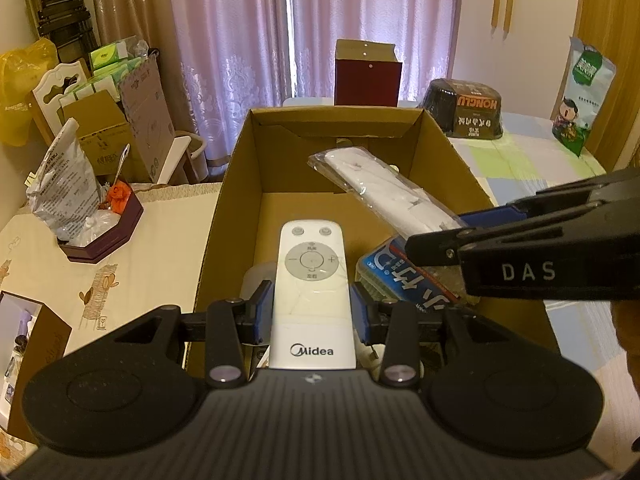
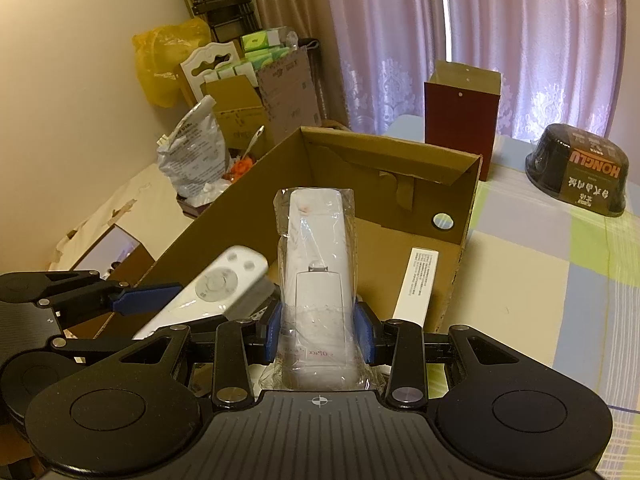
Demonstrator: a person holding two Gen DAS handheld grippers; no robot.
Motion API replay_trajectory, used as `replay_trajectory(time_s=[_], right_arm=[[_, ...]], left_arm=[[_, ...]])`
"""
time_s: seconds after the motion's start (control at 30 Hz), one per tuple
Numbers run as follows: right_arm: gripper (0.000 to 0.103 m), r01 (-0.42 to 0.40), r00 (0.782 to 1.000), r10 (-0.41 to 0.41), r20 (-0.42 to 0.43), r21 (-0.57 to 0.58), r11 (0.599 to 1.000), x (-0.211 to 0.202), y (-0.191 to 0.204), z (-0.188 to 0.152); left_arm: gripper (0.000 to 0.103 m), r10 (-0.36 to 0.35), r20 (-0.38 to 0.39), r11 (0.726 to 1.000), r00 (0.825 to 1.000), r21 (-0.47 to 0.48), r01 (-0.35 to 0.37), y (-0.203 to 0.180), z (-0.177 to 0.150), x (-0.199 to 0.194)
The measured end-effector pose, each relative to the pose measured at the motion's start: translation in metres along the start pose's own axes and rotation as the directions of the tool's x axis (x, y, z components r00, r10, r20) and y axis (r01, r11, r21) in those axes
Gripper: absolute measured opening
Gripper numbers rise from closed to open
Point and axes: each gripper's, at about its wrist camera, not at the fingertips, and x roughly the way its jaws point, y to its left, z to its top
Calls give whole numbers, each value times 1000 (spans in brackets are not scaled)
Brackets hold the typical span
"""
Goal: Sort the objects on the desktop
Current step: 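Lower the white remote into the box with the left tool and open it, then lower the wrapped stick into the box and open the right tool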
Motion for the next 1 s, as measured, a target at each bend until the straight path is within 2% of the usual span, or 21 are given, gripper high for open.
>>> replay_trajectory(time_s=[0.07,1.0], right_arm=[[37,1,1000,-1,0,1,1000,0,0,0],[37,-1,1000,1,4,5,1000,0,6,-3]], left_arm=[[47,12,5,1000,1000,9,-12,-1,-1,-1],[46,-1,12,1000,1000,-12,1,2,-1,-9]])
